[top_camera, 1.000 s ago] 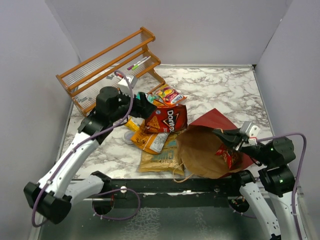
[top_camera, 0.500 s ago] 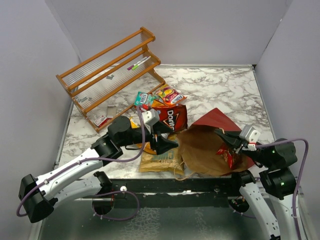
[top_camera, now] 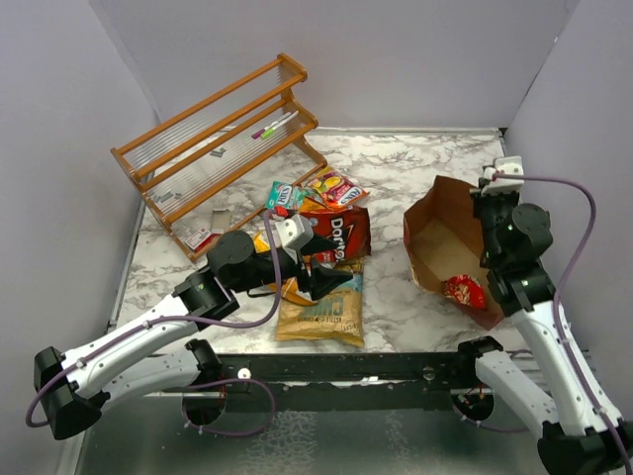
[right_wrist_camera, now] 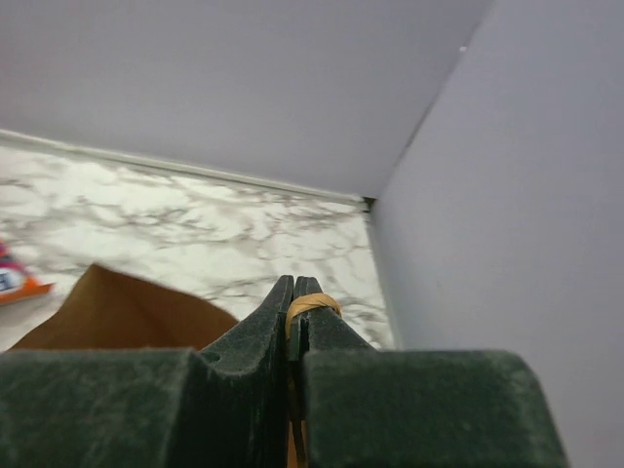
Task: Take the snacks out of the paper bag
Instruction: Adjust the paper bag at the center of the board.
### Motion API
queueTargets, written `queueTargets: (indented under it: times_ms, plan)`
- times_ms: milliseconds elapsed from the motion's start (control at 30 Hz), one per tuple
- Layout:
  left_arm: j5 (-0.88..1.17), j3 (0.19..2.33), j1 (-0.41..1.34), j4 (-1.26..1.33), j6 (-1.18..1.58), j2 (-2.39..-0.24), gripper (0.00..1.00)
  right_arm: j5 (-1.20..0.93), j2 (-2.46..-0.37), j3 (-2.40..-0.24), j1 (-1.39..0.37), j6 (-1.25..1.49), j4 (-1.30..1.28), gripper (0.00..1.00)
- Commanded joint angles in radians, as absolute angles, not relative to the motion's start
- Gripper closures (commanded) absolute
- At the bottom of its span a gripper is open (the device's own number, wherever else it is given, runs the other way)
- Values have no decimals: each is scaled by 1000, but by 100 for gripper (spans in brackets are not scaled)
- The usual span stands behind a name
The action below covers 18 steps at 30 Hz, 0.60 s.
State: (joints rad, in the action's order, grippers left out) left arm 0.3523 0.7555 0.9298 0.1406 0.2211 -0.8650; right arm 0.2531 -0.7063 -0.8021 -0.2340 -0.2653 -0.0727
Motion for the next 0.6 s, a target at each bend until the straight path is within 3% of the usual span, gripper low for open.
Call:
queueTargets:
  times_ms: [0, 200, 333, 467, 567]
  plan:
    - [305, 795, 934, 88, 193, -825, 26, 515, -841, -871, -224, -511, 199, 98]
    - [300, 805, 935, 48, 183, -784, 26, 395, -1026, -966, -137, -678, 335, 98]
    - [293, 808, 935, 5, 168, -748, 26, 197, -1125, -1075, -103, -761, 273, 98]
    - [278, 804, 934, -35, 155, -710, 25, -338, -1110, -1100, -107, -894, 11, 98]
    - [265, 787, 934, -38, 158, -690, 25, -670, -1035, -975, -139, -986, -112, 98]
